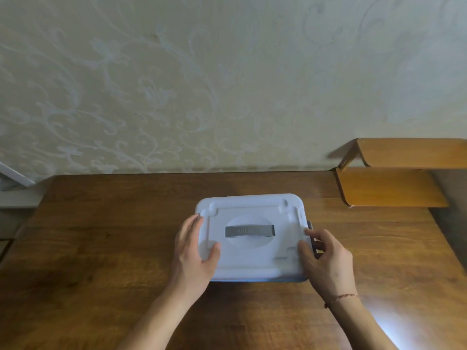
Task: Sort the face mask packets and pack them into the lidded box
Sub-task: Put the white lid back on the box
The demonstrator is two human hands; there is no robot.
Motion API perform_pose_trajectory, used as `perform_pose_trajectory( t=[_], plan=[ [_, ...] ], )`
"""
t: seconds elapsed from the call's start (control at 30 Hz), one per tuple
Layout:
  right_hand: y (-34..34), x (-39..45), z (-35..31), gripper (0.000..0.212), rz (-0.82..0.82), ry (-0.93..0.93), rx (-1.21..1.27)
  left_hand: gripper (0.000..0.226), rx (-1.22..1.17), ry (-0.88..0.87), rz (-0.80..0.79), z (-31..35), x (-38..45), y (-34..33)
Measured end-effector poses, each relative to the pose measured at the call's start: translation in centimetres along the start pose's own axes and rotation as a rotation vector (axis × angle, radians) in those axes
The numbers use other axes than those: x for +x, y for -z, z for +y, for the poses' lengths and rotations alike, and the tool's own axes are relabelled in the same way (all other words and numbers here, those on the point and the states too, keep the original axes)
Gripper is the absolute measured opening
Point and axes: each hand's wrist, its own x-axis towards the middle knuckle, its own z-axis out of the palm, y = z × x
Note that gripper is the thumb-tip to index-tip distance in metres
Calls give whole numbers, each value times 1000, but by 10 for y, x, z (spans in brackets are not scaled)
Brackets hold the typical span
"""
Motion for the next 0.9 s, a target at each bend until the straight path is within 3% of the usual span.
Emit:
perform_pose_trajectory(
  t=[0.2,0.3,0.37,0.53,0.7,0.83,0.9],
  plan=[
    [1,-1,-5,19,-55,-36,-40,67,-10,-3,36,-4,-2,-1],
    [1,3,-9,49,-121,11,-101,70,14,-6,30,-3,-2,0],
    [-2,3,-10,57,-164,23,-152,72,44,-10,-5,0,-2,0],
    [-17,-2,0,45,-37,189,-462,73,183,-47,-60,0,-8,-5],
    [-21,6,6,25,93,46,-406,65,246,-113,50,-7,-3,-9],
    [-17,16,11,15,57,-63,-170,33,-66,-89,278,-17,7,-14],
    [-16,18,14,16,26,-100,-88,23,-268,20,333,-16,9,-15]
  ],
)
